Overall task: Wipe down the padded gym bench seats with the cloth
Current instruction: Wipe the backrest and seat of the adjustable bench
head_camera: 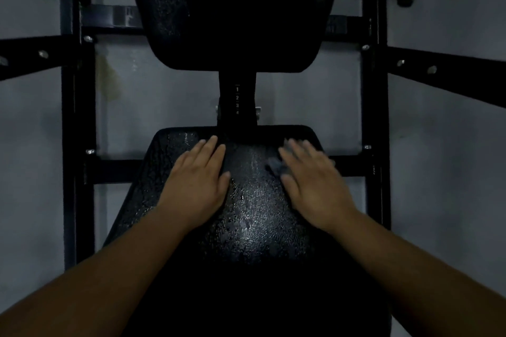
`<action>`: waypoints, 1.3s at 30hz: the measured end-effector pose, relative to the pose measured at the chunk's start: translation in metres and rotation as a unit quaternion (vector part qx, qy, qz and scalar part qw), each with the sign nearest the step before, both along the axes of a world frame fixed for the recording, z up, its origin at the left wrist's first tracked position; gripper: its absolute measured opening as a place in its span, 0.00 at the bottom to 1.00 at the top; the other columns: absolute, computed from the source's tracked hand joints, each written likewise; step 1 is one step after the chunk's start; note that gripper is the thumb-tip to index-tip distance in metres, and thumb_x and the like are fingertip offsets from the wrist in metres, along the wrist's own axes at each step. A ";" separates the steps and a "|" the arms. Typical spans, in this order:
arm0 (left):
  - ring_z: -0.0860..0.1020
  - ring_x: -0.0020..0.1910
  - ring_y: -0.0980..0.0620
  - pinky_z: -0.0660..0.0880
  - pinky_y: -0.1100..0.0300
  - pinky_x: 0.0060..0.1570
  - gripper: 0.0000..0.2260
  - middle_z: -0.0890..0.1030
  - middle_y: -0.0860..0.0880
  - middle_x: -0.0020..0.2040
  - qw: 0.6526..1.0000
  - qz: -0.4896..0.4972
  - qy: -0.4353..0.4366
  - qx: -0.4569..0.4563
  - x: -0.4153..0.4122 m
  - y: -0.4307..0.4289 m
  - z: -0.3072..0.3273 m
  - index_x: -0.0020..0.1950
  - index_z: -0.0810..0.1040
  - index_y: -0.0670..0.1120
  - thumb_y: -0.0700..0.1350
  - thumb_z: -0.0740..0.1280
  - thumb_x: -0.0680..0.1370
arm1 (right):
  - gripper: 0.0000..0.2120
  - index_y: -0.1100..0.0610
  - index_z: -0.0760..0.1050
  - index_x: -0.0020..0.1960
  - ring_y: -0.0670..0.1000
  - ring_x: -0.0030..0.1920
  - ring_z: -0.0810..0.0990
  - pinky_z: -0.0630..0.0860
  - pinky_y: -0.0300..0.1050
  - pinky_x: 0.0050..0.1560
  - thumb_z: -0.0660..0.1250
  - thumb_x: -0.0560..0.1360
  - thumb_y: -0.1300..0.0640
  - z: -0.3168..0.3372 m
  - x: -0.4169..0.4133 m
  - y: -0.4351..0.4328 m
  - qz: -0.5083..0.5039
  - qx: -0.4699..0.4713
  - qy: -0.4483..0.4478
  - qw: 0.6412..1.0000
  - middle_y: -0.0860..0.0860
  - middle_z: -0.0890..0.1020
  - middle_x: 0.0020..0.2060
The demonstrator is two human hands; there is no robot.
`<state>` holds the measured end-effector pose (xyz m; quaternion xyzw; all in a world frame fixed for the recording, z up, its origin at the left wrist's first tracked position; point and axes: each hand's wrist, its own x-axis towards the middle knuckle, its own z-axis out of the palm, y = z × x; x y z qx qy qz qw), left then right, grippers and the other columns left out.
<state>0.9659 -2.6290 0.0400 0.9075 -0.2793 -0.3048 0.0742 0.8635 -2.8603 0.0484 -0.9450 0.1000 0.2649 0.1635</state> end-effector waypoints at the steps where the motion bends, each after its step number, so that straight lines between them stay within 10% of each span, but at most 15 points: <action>1: 0.55 0.80 0.47 0.55 0.47 0.77 0.32 0.57 0.46 0.81 1.000 0.005 0.000 0.002 0.002 0.005 -0.001 0.80 0.60 0.45 0.59 0.44 0.80 | 0.32 0.50 0.59 0.80 0.56 0.80 0.53 0.52 0.55 0.78 0.41 0.80 0.40 -0.010 0.016 0.003 -0.039 -0.029 0.006 0.999 0.52 0.58 0.80; 4: 0.55 0.80 0.46 0.56 0.47 0.77 0.32 0.57 0.45 0.81 0.999 0.034 -0.001 0.019 0.008 0.027 -0.002 0.80 0.60 0.44 0.59 0.46 0.80 | 0.31 0.52 0.57 0.80 0.60 0.79 0.55 0.53 0.58 0.76 0.43 0.81 0.42 -0.023 0.066 0.055 -0.074 -0.063 0.007 0.995 0.54 0.59 0.79; 9: 0.60 0.78 0.43 0.59 0.46 0.75 0.33 0.61 0.42 0.79 0.999 0.033 -0.004 0.029 0.010 0.062 0.001 0.78 0.63 0.41 0.58 0.44 0.79 | 0.28 0.51 0.62 0.78 0.57 0.78 0.58 0.57 0.57 0.77 0.50 0.81 0.42 0.013 0.014 0.116 0.142 0.067 -0.036 0.987 0.53 0.63 0.78; 16: 0.58 0.79 0.44 0.57 0.48 0.76 0.33 0.60 0.42 0.80 0.999 0.031 -0.007 0.018 0.005 0.078 0.007 0.79 0.61 0.41 0.58 0.43 0.79 | 0.33 0.55 0.45 0.82 0.58 0.80 0.52 0.50 0.57 0.78 0.48 0.82 0.40 -0.028 0.082 0.093 -0.075 -0.049 -0.004 0.996 0.57 0.55 0.80; 23: 0.56 0.79 0.45 0.57 0.47 0.76 0.29 0.58 0.43 0.80 0.999 0.041 -0.004 0.000 0.008 0.086 0.010 0.80 0.59 0.43 0.55 0.47 0.81 | 0.29 0.52 0.59 0.79 0.55 0.80 0.54 0.49 0.53 0.78 0.48 0.82 0.42 0.011 0.026 0.122 0.151 0.056 -0.031 0.987 0.52 0.58 0.80; 29: 0.53 0.80 0.47 0.51 0.54 0.78 0.25 0.54 0.45 0.81 0.997 0.072 0.012 -0.018 0.011 0.100 0.016 0.81 0.56 0.42 0.49 0.54 0.85 | 0.28 0.53 0.57 0.80 0.58 0.80 0.52 0.50 0.58 0.77 0.48 0.83 0.42 -0.036 0.116 0.152 -0.015 -0.035 -0.012 0.999 0.55 0.58 0.80; 34: 0.54 0.80 0.48 0.56 0.55 0.77 0.25 0.54 0.44 0.81 0.993 0.108 0.042 -0.029 0.012 0.120 0.021 0.80 0.55 0.41 0.45 0.56 0.84 | 0.28 0.52 0.59 0.79 0.56 0.80 0.54 0.50 0.55 0.78 0.49 0.82 0.44 -0.006 0.071 0.186 0.177 0.094 -0.044 0.979 0.52 0.58 0.80; 39: 0.54 0.79 0.49 0.55 0.58 0.75 0.26 0.54 0.46 0.81 0.993 0.104 0.041 -0.024 0.011 0.125 0.030 0.81 0.55 0.43 0.47 0.56 0.84 | 0.27 0.53 0.57 0.80 0.57 0.79 0.55 0.52 0.56 0.77 0.47 0.83 0.45 -0.035 0.110 0.144 0.092 0.002 -0.015 0.996 0.53 0.59 0.80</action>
